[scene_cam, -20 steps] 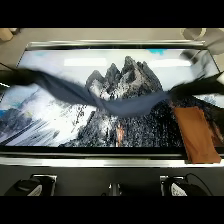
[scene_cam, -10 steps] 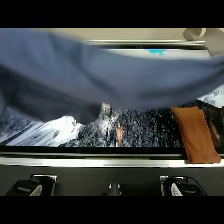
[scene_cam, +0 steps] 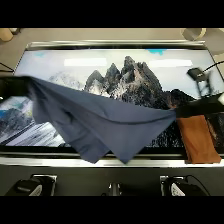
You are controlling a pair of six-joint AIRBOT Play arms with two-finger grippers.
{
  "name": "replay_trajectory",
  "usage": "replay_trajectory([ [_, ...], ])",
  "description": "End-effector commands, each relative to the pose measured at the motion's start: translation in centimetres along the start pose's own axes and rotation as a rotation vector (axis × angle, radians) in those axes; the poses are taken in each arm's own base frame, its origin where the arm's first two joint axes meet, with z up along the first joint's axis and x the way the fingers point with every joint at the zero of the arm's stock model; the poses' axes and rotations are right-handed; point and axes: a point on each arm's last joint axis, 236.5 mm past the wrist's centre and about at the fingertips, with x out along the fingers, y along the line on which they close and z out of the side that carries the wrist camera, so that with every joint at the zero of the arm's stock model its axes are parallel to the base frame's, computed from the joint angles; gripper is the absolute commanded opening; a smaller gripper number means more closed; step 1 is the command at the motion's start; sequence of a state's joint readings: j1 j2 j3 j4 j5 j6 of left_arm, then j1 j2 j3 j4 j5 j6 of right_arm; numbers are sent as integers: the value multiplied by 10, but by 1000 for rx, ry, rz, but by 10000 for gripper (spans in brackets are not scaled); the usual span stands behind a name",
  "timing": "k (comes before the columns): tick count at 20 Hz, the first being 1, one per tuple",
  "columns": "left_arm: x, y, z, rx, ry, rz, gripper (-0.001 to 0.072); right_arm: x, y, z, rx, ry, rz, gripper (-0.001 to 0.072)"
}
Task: Fold the shirts.
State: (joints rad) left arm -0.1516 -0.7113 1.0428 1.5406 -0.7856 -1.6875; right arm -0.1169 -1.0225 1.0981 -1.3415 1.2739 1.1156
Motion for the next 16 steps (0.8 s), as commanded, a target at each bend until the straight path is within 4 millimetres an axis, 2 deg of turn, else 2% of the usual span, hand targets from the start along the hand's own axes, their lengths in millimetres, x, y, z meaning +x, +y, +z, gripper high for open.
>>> replay_trajectory([
  [1, 54, -4, -85, -118, 113, -49, 27, 89, -8, 27, 207, -151, 58, 24],
  [3, 60, -3, -99, -126, 150, -49, 27, 101, -2, 50, 306, -213, 131, 37],
  [4, 60, -3, -97, -103, 146, -49, 27, 100, 2, 54, 301, -218, 151, 174],
  [5, 58, -3, -91, -50, 134, -54, 27, 94, 7, 55, 241, -207, 166, 426],
  [6, 55, -5, -85, 7, 120, -60, 27, 87, 16, 50, 161, -172, 191, 567],
  [7, 52, -5, -80, 63, 116, -64, 27, 79, 28, 38, 96, -103, 234, 567],
  [9, 49, -4, -77, 103, 128, -57, 27, 69, 68, -19, 36, 125, 385, 569],
  [11, 48, -4, -85, 103, 162, -59, 27, 85, 110, -79, 24, 303, 485, 574],
  [12, 48, -4, -90, 103, 181, -60, 27, 96, 129, -99, 51, 351, 505, 608],
  [13, 47, -4, -93, 100, 194, -61, 27, 111, 147, -112, 73, 361, 512, 613],
  [14, 46, -4, -94, 101, 201, -62, 27, 122, 160, -115, 102, 345, 505, 634],
  [16, 46, -4, -95, 100, 207, -62, 27, 140, 177, -109, 172, 306, 479, 634],
])
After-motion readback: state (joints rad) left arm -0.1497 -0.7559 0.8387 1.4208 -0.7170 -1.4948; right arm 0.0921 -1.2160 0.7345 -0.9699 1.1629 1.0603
